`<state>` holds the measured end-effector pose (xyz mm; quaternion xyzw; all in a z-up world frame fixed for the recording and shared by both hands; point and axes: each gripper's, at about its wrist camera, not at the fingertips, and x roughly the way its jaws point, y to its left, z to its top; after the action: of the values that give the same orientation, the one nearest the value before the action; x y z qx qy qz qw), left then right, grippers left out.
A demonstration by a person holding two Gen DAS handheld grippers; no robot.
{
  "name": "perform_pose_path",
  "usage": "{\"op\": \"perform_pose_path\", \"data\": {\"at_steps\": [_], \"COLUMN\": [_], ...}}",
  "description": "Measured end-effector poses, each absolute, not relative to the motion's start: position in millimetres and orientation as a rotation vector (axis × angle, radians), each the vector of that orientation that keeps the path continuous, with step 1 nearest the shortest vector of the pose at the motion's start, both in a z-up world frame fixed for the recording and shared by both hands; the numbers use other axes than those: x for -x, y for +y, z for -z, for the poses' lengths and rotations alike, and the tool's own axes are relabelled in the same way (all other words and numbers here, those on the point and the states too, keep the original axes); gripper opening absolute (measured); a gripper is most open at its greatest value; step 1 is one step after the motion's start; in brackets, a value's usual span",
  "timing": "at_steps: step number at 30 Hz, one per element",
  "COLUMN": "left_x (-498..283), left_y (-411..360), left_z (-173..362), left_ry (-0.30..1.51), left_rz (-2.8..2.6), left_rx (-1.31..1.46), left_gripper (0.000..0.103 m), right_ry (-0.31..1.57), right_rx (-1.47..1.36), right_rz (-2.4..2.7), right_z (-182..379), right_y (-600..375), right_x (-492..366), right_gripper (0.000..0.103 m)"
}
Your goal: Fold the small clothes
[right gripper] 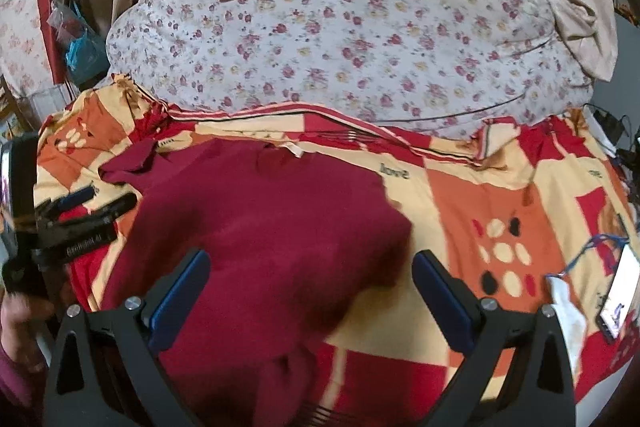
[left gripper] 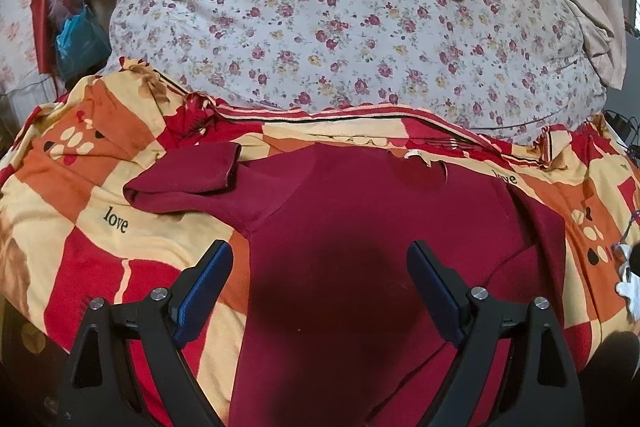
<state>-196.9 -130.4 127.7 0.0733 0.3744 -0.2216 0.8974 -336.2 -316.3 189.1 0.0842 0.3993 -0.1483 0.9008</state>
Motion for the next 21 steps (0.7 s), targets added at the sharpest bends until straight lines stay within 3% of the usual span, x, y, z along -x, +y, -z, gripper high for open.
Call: {"op": "perform_pose_path", "data": {"at_steps": [21], "left_x": [167], "left_y": [-125], "left_z": [-111], "left_ry": [0.817], "left_rz": [0.408], "left_rx": [-0.125], "left_gripper": [0.072], "right_ry": [0.863], "right_rx": [-0.004], "right_rz": [0.397], "right_z": [-142], "right_y": [-276], "right_x": [233], "right_gripper": [0.102]}}
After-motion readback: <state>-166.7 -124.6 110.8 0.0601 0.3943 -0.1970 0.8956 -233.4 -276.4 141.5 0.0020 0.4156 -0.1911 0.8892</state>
